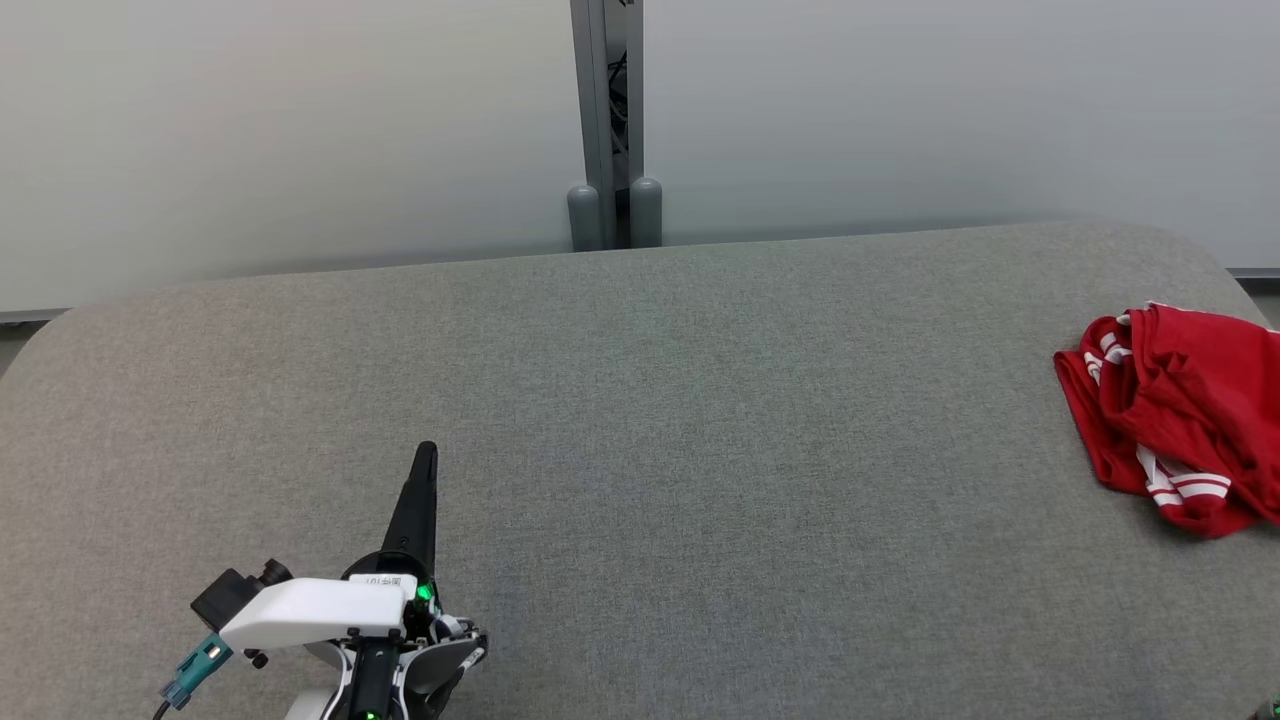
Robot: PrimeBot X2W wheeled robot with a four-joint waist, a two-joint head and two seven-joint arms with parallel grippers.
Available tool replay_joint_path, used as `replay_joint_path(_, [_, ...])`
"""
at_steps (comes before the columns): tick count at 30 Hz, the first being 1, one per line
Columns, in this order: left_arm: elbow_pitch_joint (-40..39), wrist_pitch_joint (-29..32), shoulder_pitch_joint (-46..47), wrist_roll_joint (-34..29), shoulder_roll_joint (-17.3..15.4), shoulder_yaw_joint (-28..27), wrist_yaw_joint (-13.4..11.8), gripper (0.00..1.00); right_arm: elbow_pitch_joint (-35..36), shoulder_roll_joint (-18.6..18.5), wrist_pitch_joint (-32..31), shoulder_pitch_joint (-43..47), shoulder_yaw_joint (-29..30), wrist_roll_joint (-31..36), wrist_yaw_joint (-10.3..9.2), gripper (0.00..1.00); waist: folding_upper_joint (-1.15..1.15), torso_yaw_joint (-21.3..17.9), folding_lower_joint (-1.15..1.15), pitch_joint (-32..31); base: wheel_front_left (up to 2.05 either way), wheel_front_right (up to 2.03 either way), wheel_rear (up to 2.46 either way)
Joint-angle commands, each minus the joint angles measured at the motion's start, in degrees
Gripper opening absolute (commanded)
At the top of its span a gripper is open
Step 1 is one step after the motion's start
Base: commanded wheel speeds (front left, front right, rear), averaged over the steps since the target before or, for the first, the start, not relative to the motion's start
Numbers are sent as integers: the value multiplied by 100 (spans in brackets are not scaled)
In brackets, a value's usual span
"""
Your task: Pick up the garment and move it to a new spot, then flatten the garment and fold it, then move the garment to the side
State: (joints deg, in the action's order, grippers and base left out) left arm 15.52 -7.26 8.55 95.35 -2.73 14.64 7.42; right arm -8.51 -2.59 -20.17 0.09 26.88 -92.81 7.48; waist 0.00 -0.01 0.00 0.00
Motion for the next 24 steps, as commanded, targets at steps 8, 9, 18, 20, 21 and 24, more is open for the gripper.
replay_joint_path(8, [-8,6,72,-10,-27,-8,19,0,11,-55,-35,25,-2,-15,2,0,0,0,0,0,0,0,0])
replay_joint_path(9, [-8,6,72,-10,-27,-8,19,0,11,-55,-35,26,-2,-15,2,0,0,0,0,0,0,0,0])
replay_joint_path(18, [-9,6,72,-10,-27,-8,19,0,11,-55,-36,26,-2,-15,2,0,0,0,0,0,0,0,0])
replay_joint_path(20, [-9,6,72,-10,-27,-8,19,0,11,-55,-36,26,-2,-15,2,0,0,0,0,0,0,0,0])
replay_joint_path(21, [-9,6,72,-10,-27,-8,19,0,11,-55,-36,26,-2,-15,2,0,0,0,0,0,0,0,0])
replay_joint_path(24, [-9,6,72,-10,-27,-8,19,0,11,-55,-36,26,-2,-15,2,0,0,0,0,0,0,0,0])
